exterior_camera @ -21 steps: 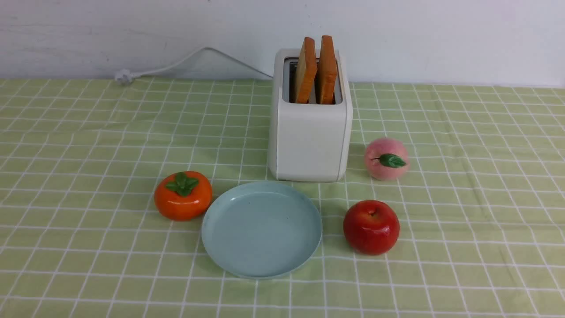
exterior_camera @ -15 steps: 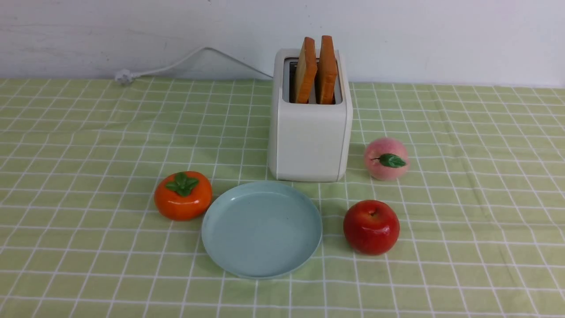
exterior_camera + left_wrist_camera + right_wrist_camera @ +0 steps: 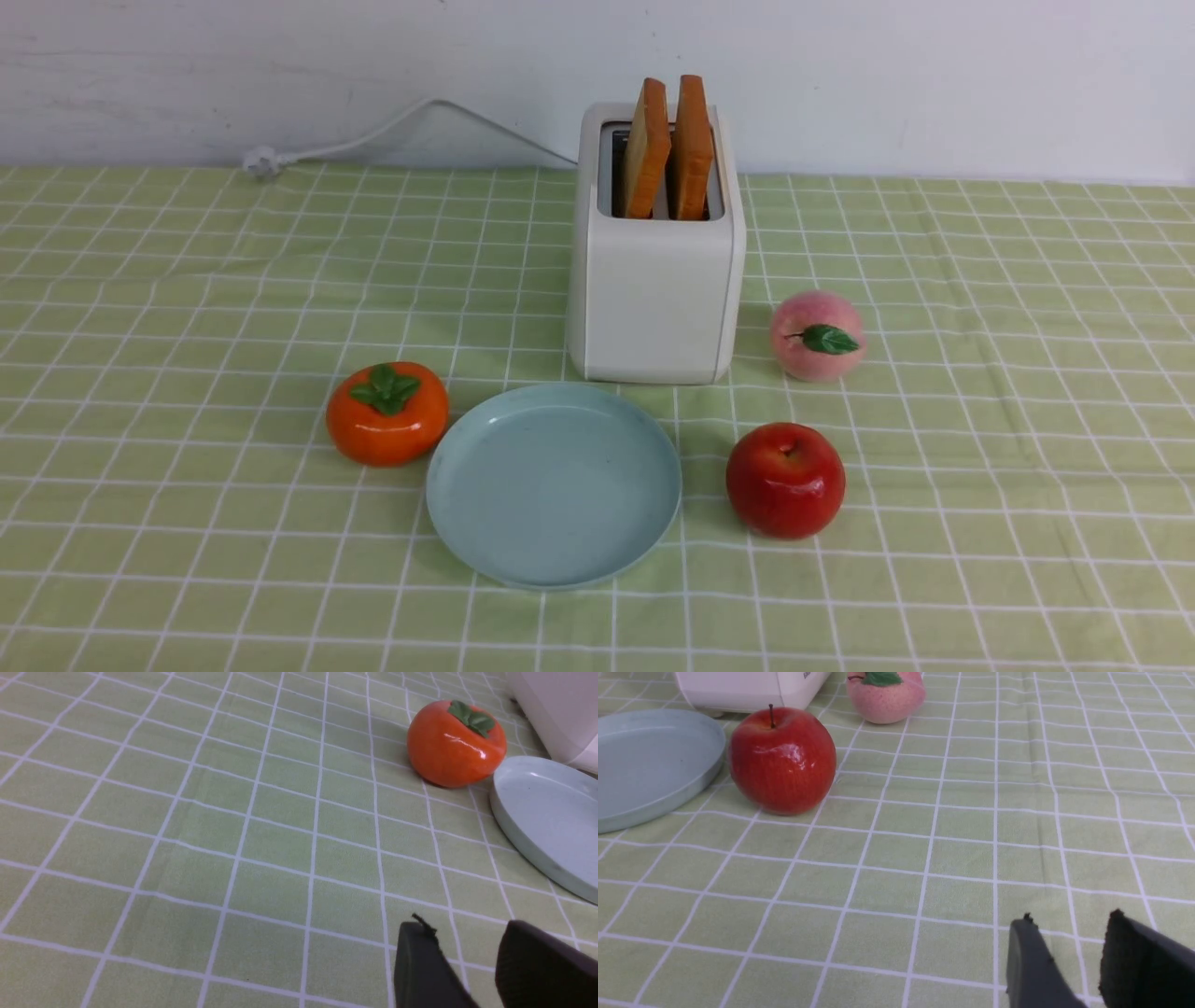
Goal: Take toasted bread from bread machine on green coffee tablecloth place on plate.
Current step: 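Reach for a toast slice standing in the toaster with the left gripper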
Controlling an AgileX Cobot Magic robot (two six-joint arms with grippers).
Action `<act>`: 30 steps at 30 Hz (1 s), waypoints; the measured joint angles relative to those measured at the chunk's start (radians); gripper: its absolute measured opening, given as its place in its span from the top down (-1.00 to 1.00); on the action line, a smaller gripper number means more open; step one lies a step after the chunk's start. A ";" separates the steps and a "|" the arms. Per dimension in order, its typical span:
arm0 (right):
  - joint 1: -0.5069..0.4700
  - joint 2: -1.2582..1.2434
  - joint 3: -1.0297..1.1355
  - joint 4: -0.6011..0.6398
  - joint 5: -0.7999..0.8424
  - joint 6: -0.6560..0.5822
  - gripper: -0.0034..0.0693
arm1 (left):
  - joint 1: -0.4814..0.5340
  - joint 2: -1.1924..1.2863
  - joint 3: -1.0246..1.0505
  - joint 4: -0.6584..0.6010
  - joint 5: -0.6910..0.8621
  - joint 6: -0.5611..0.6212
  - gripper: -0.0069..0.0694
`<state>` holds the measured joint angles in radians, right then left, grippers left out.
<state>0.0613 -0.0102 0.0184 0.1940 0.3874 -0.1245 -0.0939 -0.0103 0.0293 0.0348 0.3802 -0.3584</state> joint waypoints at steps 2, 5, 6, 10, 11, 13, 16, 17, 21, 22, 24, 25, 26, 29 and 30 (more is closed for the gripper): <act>0.000 0.000 0.000 0.000 0.000 0.000 0.25 | 0.000 0.000 0.000 0.000 0.000 0.000 0.19; 0.000 0.000 0.000 0.000 0.000 0.000 0.25 | 0.000 0.000 0.000 0.000 -0.001 0.000 0.19; 0.000 0.000 0.000 0.000 0.000 0.000 0.25 | 0.000 0.000 0.000 0.000 -0.003 0.000 0.19; 0.000 0.000 0.000 0.000 0.000 0.000 0.25 | 0.000 0.000 0.000 -0.014 -0.037 0.000 0.19; 0.000 0.000 0.000 0.000 0.000 0.000 0.25 | 0.000 0.000 0.000 -0.023 -0.044 0.000 0.19; 0.000 0.000 0.000 0.000 0.000 0.000 0.25 | 0.000 0.000 0.000 -0.045 -0.064 -0.001 0.19; 0.000 0.000 0.000 0.000 0.000 0.000 0.25 | 0.000 0.000 0.000 -0.107 -0.113 -0.001 0.19; 0.000 0.000 0.000 0.000 0.000 0.000 0.25 | 0.000 0.000 0.000 -0.112 -0.117 -0.001 0.19; 0.000 0.000 0.000 0.000 0.000 0.000 0.25 | 0.000 0.000 0.000 -0.236 -0.219 -0.003 0.19; 0.000 0.000 0.000 0.000 0.000 0.000 0.25 | 0.000 0.000 0.000 -0.264 -0.250 -0.004 0.19; 0.000 0.000 0.000 0.000 0.000 0.000 0.25 | 0.000 0.000 0.000 -0.327 -0.306 -0.004 0.19; 0.000 0.000 0.000 0.000 0.000 0.000 0.25 | 0.000 0.000 0.000 -0.334 -0.310 -0.004 0.19; 0.000 0.000 0.000 0.000 0.000 0.000 0.25 | 0.000 0.000 0.000 -0.383 -0.338 -0.004 0.19; 0.000 0.000 0.000 0.000 0.000 0.000 0.25 | 0.000 0.000 0.000 -0.500 -0.360 -0.004 0.19; 0.000 0.000 0.000 0.000 0.000 0.000 0.25 | 0.000 0.000 0.000 -0.515 -0.359 -0.004 0.19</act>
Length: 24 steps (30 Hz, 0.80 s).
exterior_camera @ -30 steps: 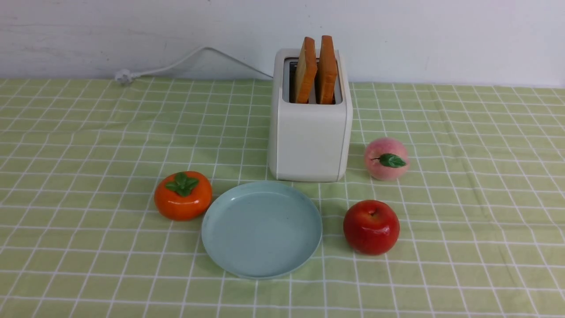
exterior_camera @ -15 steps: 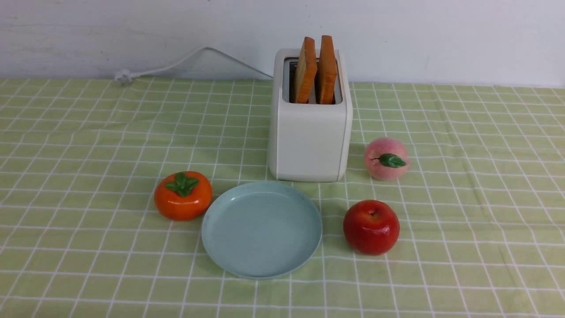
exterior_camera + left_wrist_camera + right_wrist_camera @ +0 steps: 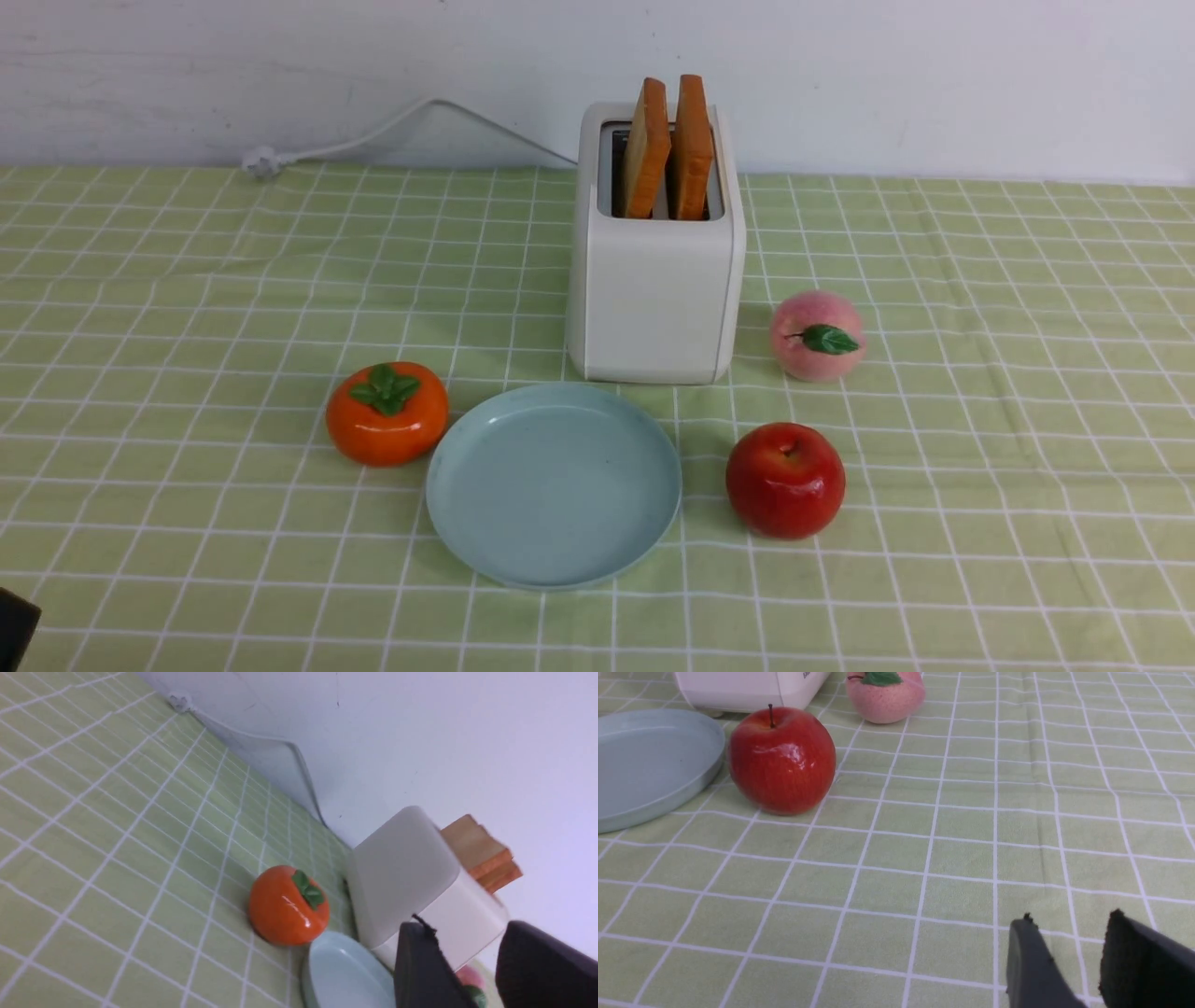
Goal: Take toasted bread from bread machine on green coffee tablecloth place on plate.
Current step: 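Reach for a toast slice standing in the toaster with the left gripper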
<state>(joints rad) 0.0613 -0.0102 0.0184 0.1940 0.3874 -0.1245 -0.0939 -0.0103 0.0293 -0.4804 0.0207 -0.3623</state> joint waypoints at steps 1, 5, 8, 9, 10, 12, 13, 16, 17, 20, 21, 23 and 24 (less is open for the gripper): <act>0.000 0.000 0.000 0.000 0.000 0.000 0.25 | 0.000 0.000 0.000 -0.063 -0.008 0.000 0.19; 0.000 0.000 0.000 0.008 -0.009 0.006 0.25 | 0.000 0.000 -0.005 -0.140 -0.021 -0.001 0.25; 0.000 0.000 0.008 0.099 -0.056 0.057 0.25 | 0.000 0.000 -0.061 -0.135 0.035 0.026 0.43; 0.000 0.000 0.009 0.148 -0.080 0.083 0.25 | 0.000 0.000 -0.094 -0.124 0.059 0.047 0.54; 0.000 0.000 0.009 0.202 -0.111 0.106 0.25 | 0.000 0.000 -0.122 -0.113 0.078 0.065 0.64; 0.000 0.000 0.009 0.283 -0.165 0.133 0.25 | 0.000 0.000 -0.182 -0.093 0.119 0.107 0.83; 0.000 0.000 0.009 0.340 -0.200 0.143 0.25 | 0.000 0.005 -0.219 -0.083 0.141 0.133 0.85; 0.000 0.000 0.009 0.458 -0.253 0.153 0.25 | 0.000 0.061 -0.291 -0.071 0.170 0.186 0.85; 0.000 0.000 0.009 0.494 -0.262 0.153 0.25 | 0.000 0.091 -0.311 -0.067 0.176 0.205 0.85; 0.000 0.000 0.009 0.560 -0.266 0.145 0.25 | 0.000 0.192 -0.357 -0.065 0.176 0.262 0.85; 0.000 0.000 0.003 0.573 -0.255 0.137 0.26 | 0.000 0.225 -0.369 -0.065 0.170 0.281 0.85; 0.000 0.000 -0.040 0.581 -0.175 0.092 0.33 | 0.000 0.320 -0.412 -0.065 0.152 0.336 0.85; 0.000 0.001 -0.046 0.581 -0.175 0.092 0.33 | 0.000 0.338 -0.422 -0.065 0.149 0.346 0.85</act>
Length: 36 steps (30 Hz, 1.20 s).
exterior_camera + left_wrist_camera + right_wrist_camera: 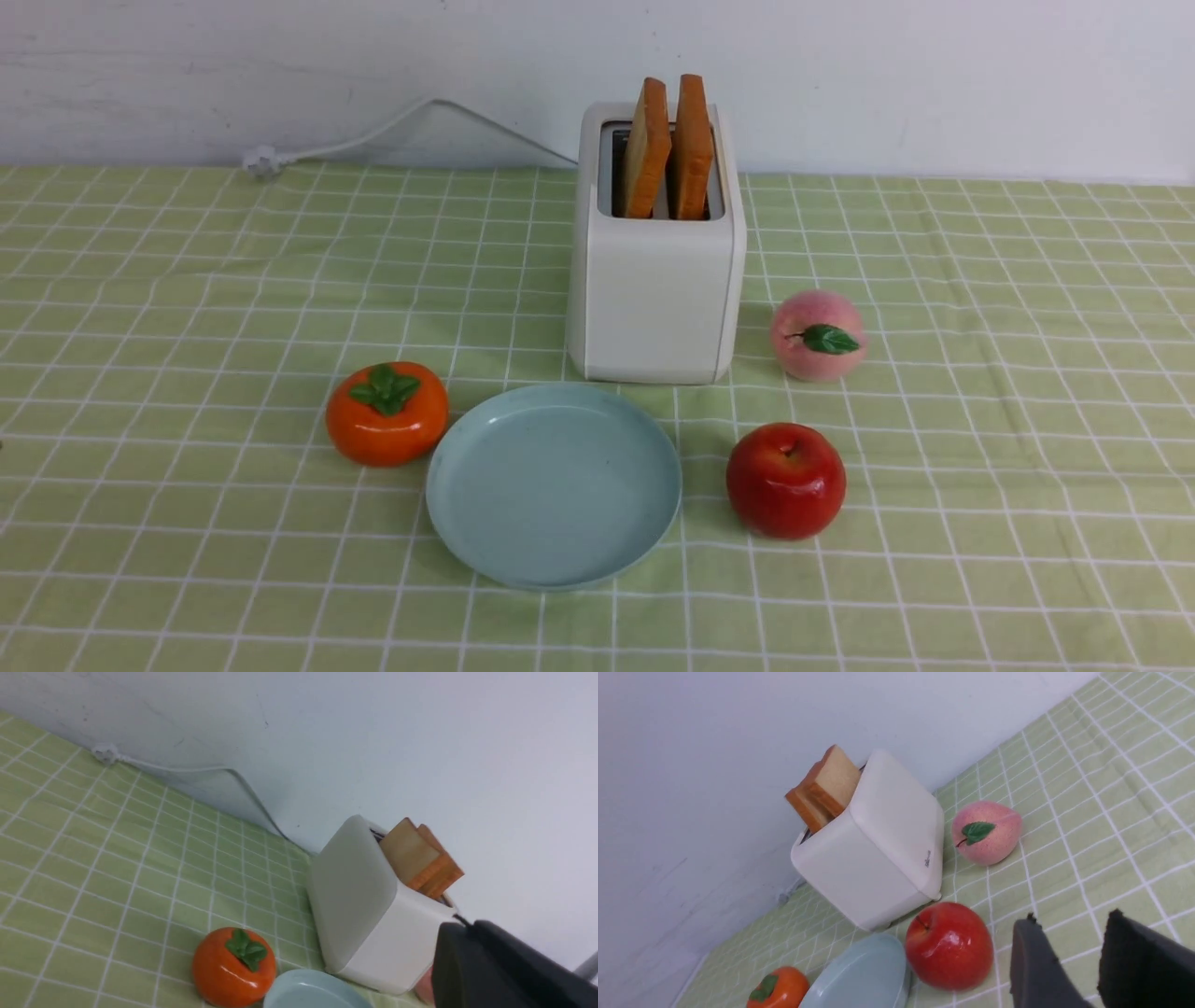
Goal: Take toasted bread from bread machine on green coffee tablecloth place on plate.
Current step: 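Reach for a toast slice standing in the toaster with the left gripper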
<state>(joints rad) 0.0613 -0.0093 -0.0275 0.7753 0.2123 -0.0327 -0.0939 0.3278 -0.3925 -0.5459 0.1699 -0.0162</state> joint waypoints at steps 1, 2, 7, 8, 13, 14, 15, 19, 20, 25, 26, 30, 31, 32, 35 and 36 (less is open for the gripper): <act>0.000 0.007 -0.028 -0.001 0.045 -0.033 0.38 | 0.000 0.028 -0.015 0.000 -0.001 0.016 0.85; 0.000 0.025 -0.085 -0.005 0.104 -0.080 0.45 | 0.000 0.104 -0.054 0.000 -0.003 0.051 0.85; 0.000 0.194 -0.322 -0.054 0.374 -0.297 0.75 | 0.000 0.346 -0.216 0.000 0.016 0.155 0.85; 0.000 0.217 -0.359 -0.063 0.402 -0.313 0.77 | 0.000 0.381 -0.239 0.000 0.020 0.172 0.85; 0.000 0.399 -0.548 -0.137 0.553 -0.372 0.84 | -0.045 0.560 -0.343 -0.016 0.026 0.263 0.85; 0.000 0.436 -0.585 -0.159 0.565 -0.374 0.84 | -0.085 0.588 -0.362 -0.019 0.016 0.290 0.85; 0.000 0.436 -0.590 -0.159 0.566 -0.374 0.84 | -0.093 0.599 -0.367 -0.019 0.013 0.300 0.85; 0.000 0.557 -0.693 -0.196 0.578 -0.377 0.84 | -0.296 0.715 -0.416 -0.028 -0.112 0.382 0.85; 0.000 0.575 -0.706 -0.197 0.579 -0.377 0.84 | -0.339 0.745 -0.426 -0.030 -0.152 0.393 0.85; 0.023 0.642 -0.744 -0.204 0.574 -0.377 0.84 | -0.463 0.896 -0.477 -0.037 -0.324 0.407 0.85; 0.029 0.646 -0.744 -0.204 0.566 -0.377 0.84 | -0.478 0.934 -0.491 -0.038 -0.353 0.407 0.85; 0.034 0.636 -0.745 -0.199 0.514 -0.389 0.83 | -0.498 1.088 -0.576 -0.041 -0.412 0.407 0.71; 0.034 0.635 -0.746 -0.194 0.503 -0.399 0.83 | -0.498 1.116 -0.597 -0.041 -0.416 0.407 0.65; 0.034 0.634 -0.745 -0.191 0.502 -0.402 0.83 | -0.498 1.129 -0.602 -0.041 -0.417 0.407 0.64; 0.034 0.628 -0.747 -0.162 0.500 -0.440 0.82 | -0.498 1.230 -0.702 -0.042 -0.419 0.407 0.32; 0.034 0.628 -0.747 -0.156 0.502 -0.449 0.82 | -0.498 1.260 -0.733 -0.041 -0.414 0.407 0.22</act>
<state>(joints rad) 0.0953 0.6189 -0.7744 0.6192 0.7139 -0.4821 -0.5921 1.5881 -1.1253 -0.5864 -0.2442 0.3911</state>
